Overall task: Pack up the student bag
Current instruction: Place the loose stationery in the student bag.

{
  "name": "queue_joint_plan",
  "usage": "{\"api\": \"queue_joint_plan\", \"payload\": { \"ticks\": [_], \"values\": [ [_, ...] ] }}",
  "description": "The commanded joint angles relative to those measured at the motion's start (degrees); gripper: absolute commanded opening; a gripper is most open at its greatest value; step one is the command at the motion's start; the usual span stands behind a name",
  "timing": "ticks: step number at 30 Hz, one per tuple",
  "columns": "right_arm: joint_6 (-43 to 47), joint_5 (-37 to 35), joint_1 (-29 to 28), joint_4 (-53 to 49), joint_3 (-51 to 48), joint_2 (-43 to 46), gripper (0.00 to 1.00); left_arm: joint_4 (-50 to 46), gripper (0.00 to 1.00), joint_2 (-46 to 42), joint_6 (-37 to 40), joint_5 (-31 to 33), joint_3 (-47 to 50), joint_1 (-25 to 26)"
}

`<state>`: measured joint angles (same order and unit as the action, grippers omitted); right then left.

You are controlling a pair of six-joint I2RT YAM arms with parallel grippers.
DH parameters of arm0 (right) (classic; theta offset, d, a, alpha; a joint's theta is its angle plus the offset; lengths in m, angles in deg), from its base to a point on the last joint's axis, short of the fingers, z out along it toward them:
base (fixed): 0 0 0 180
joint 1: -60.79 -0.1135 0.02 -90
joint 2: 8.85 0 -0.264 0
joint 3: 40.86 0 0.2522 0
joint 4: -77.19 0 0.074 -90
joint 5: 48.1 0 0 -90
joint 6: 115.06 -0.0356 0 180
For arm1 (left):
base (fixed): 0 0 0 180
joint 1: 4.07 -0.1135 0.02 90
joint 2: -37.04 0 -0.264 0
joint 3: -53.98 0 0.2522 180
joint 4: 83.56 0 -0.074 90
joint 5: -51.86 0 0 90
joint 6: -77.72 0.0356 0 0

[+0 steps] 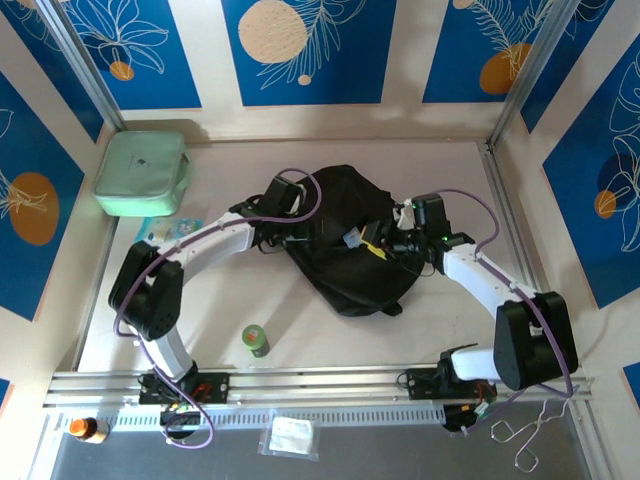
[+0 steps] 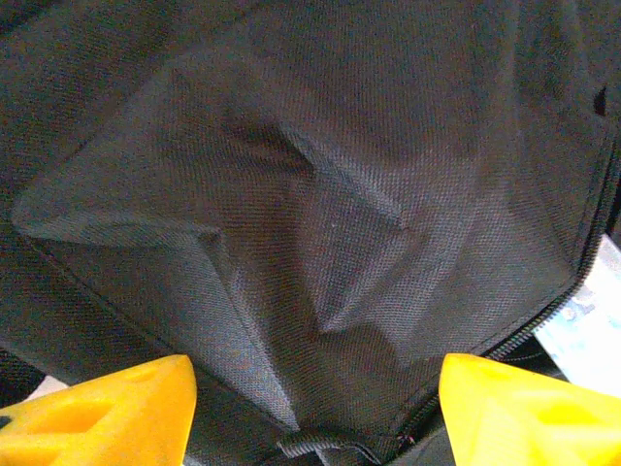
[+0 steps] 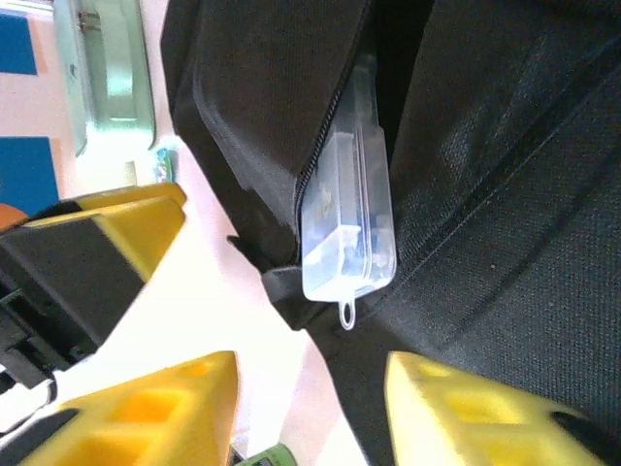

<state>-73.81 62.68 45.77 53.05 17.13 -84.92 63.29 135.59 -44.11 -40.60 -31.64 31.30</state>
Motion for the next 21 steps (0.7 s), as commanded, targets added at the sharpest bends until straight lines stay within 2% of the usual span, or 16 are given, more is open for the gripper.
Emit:
{"api": "queue_joint_plan", "payload": {
  "ticks": [1, 2, 5, 8, 15, 21],
  "values": [
    [0.61, -2.06, -1.95, -4.05, 1.11, -1.82, 0.32, 1.66, 0.69, -3.01, -1.89, -0.08, 1.89, -1.31],
    [0.51, -2.46, -2.32, -3.73, 1.93, -2.91, 0.27, 2.12, 0.71, -3.39, -2.31, -0.26, 2.37, -1.56],
    [0.20, -3.38, -2.98, -1.25, 4.07, -6.31, 0.22, 3.98, 0.83, -5.04, -2.74, -1.24, 4.71, -2.43],
    [0.23, -4.05, -3.30, 0.74, 6.90, -10.38, 0.18, 5.93, 0.90, -6.97, -3.18, -1.78, 7.37, -3.46],
    [-0.54, -2.75, -4.25, 5.98, 14.49, -22.10, 0.10, 6.87, 0.93, -9.11, -5.05, -3.17, 10.33, -6.09],
    [-0.96, -3.17, -5.37, 6.95, 15.36, -24.15, 0.09, 7.43, 0.93, -10.03, -6.23, -4.91, 12.09, -7.81]
  ]
}}
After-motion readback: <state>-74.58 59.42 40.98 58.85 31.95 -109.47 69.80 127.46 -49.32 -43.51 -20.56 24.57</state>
